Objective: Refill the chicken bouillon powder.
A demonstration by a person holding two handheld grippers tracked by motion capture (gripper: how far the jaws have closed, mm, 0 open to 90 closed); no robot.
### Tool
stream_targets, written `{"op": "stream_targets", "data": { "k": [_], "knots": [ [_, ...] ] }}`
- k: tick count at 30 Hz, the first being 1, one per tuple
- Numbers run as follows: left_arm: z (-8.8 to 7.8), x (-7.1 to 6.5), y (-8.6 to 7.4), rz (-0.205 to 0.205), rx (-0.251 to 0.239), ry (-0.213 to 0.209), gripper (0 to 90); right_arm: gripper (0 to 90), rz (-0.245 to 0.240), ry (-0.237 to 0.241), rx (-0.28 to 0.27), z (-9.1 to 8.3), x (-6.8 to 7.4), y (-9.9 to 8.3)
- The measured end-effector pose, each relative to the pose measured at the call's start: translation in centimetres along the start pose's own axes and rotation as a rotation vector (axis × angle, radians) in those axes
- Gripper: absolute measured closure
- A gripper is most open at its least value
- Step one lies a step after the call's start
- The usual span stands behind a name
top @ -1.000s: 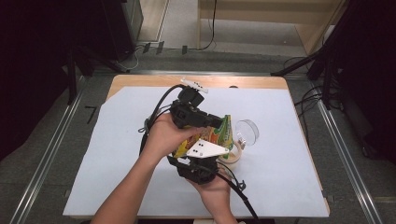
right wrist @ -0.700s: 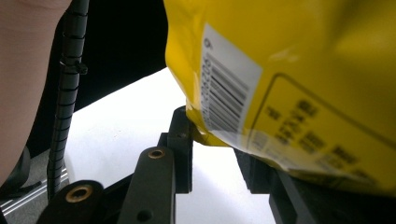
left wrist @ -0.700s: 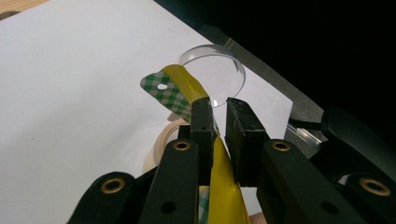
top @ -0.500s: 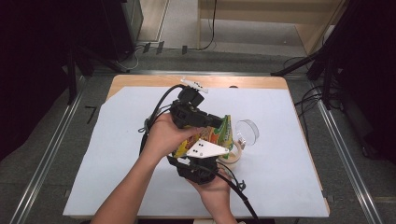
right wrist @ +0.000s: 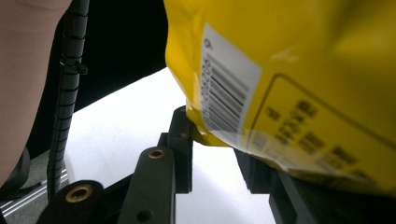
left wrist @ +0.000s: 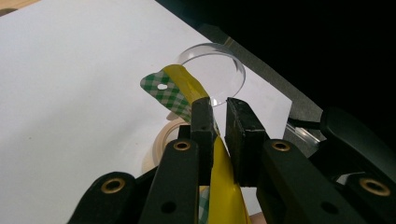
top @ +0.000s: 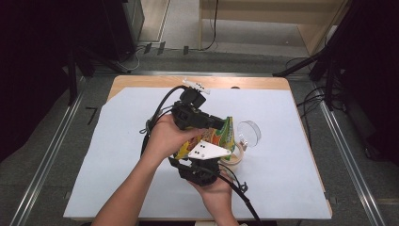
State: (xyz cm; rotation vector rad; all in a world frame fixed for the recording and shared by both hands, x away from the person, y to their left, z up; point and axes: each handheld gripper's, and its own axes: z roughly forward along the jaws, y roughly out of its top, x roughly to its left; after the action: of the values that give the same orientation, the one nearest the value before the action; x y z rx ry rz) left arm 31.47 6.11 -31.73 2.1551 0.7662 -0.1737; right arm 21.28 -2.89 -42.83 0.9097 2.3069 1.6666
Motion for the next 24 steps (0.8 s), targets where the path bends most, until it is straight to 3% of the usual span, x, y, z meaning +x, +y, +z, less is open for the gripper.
{"op": "stream_targets", "data": {
  "k": [24],
  "knots": [
    [0.10, -0.16, 0.01, 0.009, 0.004, 0.003, 81.0, 70.3, 0.007, -0.006, -0.003, -0.08, -0.04, -0.03]
  ]
}}
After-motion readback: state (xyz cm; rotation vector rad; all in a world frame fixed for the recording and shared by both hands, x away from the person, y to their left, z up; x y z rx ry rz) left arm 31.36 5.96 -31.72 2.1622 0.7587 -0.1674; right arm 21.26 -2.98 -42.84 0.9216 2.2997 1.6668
